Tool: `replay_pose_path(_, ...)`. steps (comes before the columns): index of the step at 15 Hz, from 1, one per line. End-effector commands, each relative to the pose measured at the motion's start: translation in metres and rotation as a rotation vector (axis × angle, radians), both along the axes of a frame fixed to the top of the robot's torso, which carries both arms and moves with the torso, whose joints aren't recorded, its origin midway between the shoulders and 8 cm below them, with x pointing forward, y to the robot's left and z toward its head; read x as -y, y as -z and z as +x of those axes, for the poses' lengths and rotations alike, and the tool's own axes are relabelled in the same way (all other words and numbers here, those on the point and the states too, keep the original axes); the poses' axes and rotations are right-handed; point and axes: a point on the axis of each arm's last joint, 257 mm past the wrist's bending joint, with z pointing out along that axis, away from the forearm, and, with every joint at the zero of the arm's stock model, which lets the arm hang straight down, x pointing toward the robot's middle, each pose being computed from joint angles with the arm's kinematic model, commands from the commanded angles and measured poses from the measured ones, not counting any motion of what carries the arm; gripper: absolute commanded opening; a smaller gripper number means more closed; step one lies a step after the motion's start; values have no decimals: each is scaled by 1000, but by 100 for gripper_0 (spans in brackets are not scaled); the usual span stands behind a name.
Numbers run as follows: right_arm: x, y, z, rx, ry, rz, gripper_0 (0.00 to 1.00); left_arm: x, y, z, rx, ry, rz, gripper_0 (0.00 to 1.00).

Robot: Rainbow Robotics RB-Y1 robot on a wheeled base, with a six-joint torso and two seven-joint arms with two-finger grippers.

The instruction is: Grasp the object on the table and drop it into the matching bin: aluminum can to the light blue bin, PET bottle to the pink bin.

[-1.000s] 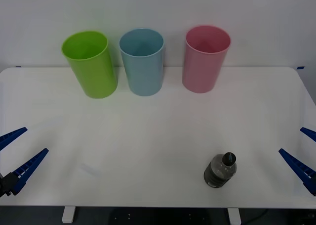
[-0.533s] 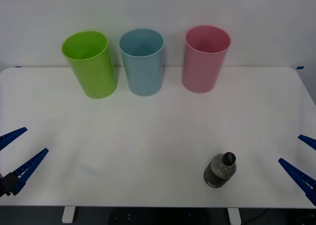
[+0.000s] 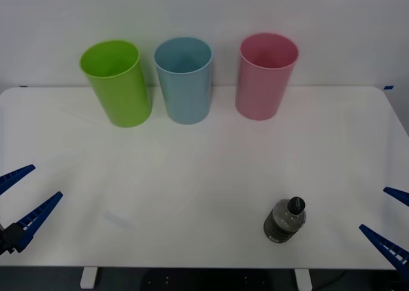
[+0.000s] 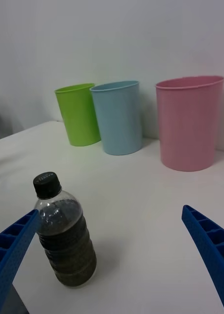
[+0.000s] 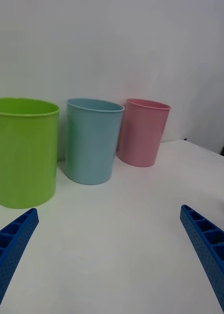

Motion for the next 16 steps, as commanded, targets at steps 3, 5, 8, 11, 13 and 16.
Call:
replay_pose_path(3, 6, 23, -7, 48, -23, -116, 100, 0, 0, 0, 0, 0, 0, 100)
replay_pose_path(5, 5, 34, -10, 57, -33, -152, 100, 0, 0, 0, 0, 0, 0, 100)
replay_pose_path(8, 4, 48, -13, 51, -43, -180, 100, 0, 0, 0, 0, 0, 0, 100)
replay_pose_path(11, -4, 65, -16, 19, -58, -164, 100, 0, 0, 0, 0, 0, 0, 100)
replay_pose_path(13, -10, 73, -16, 10, -68, -159, 100, 0, 0, 0, 0, 0, 0, 100)
replay_pose_path(16, -19, 81, -14, 9, -77, -149, 100, 0, 0, 0, 0, 0, 0, 100)
